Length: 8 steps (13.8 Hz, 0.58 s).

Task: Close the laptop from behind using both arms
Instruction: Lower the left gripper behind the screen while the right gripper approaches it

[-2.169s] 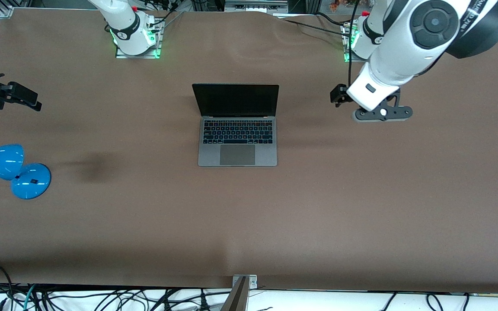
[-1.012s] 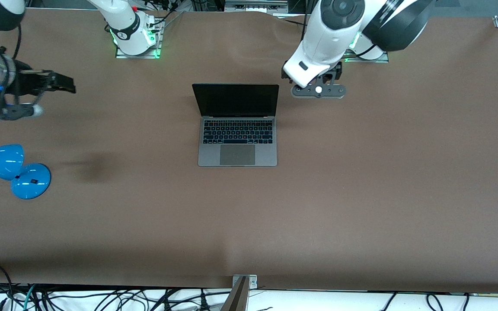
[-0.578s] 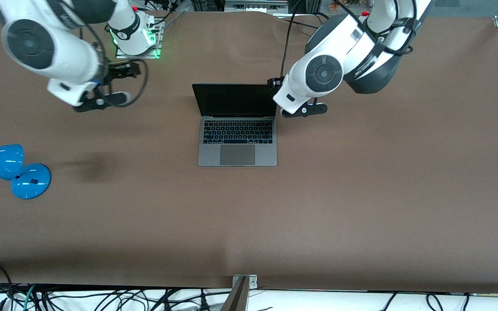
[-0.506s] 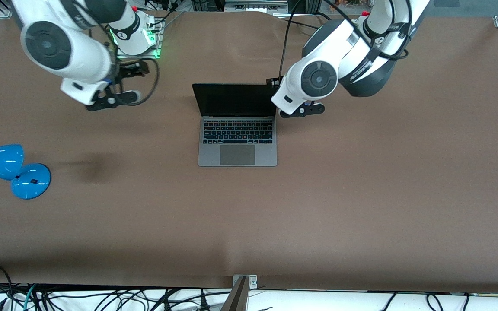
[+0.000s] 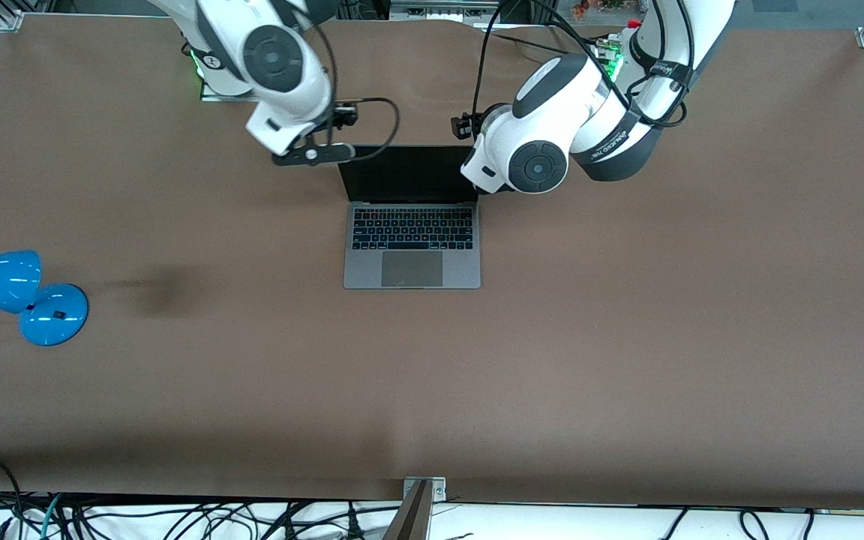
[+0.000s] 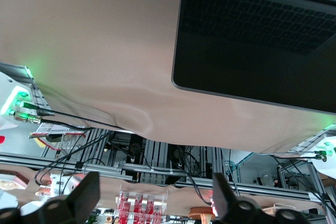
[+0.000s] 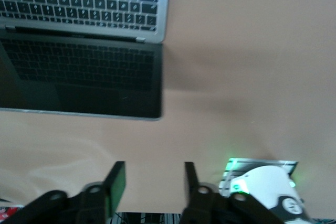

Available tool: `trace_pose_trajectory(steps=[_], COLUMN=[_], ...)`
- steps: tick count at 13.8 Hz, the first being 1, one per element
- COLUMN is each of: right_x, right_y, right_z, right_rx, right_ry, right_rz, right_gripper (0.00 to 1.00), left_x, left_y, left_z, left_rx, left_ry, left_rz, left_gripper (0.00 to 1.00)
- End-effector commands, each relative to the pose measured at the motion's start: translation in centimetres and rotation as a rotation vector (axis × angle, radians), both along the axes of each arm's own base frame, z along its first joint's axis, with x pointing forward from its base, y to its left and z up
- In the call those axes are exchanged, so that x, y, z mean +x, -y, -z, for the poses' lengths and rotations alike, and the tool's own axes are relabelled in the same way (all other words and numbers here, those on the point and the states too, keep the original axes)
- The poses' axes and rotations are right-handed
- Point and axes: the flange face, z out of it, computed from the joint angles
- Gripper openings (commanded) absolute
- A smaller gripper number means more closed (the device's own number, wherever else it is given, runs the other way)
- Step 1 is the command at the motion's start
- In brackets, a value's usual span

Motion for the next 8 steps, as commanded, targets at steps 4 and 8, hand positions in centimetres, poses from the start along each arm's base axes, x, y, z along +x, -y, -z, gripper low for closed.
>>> trace_pose_trajectory(steps=[4,8], right_x=[-1.1,-0.9], right_y=[-2.4,-3.1], right_z=[4.1,4.8], right_rx=[-0.006,0.004], right_ry=[-0.093,-0.1], right_rz=[0.004,-0.006], right_gripper=[0.0,0.0], left_x=[-1.6,-2.1], left_y=[3.8,5.1], left_z=[3.9,3.9], left_rx=[0.031,0.07], left_ry=[-0.051,0.024], left_rz=[-0.033,-0.096], left_gripper=[0.0,0.0])
